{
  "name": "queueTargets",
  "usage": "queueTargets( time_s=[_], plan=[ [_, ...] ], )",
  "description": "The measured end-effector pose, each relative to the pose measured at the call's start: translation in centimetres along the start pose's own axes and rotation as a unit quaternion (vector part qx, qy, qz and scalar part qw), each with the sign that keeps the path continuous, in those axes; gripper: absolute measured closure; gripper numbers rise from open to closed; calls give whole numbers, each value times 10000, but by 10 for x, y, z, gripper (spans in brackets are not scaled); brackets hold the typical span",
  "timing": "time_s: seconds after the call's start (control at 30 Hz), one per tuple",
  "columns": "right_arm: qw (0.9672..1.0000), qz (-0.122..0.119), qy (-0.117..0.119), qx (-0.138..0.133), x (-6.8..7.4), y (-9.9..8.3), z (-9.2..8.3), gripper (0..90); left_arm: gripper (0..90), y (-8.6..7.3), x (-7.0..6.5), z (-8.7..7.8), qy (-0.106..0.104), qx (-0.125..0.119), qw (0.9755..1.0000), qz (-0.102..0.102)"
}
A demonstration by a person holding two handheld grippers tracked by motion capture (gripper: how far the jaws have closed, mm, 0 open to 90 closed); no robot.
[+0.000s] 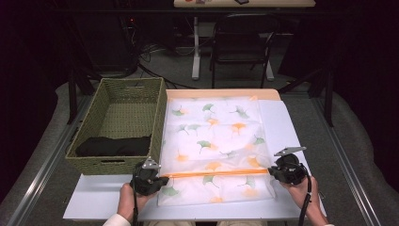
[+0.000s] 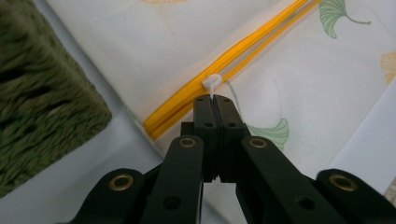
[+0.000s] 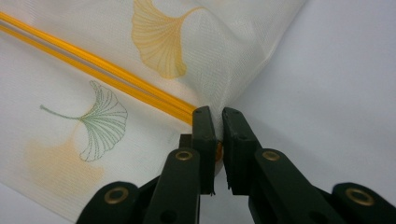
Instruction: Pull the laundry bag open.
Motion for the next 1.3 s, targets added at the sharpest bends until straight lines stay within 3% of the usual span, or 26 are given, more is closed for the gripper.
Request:
queueTargets(
  time_s=[0.1, 0.27, 0.5, 0.53, 0.6, 0.83, 0.87, 1.0, 1.3],
  plan=[
    [10000, -10, -24, 16, -1, 0, 1, 843, 896, -5, 3, -5, -6, 43, 10000, -3],
    [10000, -8, -32, 24, -2, -1, 1, 844, 896, -13, 9, -10, 155, 91, 9998, -37],
    [10000, -5, -38, 22, -2, -1, 1, 845, 897, -13, 9, -10, 155, 91, 9998, -37],
    [10000, -5, -38, 22, -2, -1, 1, 845, 897, -22, 17, -15, 351, 288, 9990, 6],
    [10000, -80, 13, 7, 4, -1, 1, 845, 897, -23, 19, -15, 413, 298, 9987, 25],
    [9999, -123, 65, 25, 7, -1, 2, 843, 896, -23, 22, -16, 452, 342, 9984, 39],
    [9999, -123, 65, 25, 7, -1, 2, 843, 896, -19, 27, -8, 540, 686, 9961, 117],
    [9996, -199, 156, 115, 13, -4, 5, 841, 886, -19, 25, -9, 498, 731, 9961, 44],
    [9996, -145, 212, 123, 15, -5, 6, 831, 832, -16, 16, -11, 459, 614, 9968, 235]
  ],
)
Point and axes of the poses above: each handheld gripper's, and its own axes: z roughly forward along the jaws, y roughly out of its top, x roughly to its left, the point moved 5 cm from there along z, roughly forward along the jaws, and after that the axes turned 5 degrees about z, right-handed, at the moved point
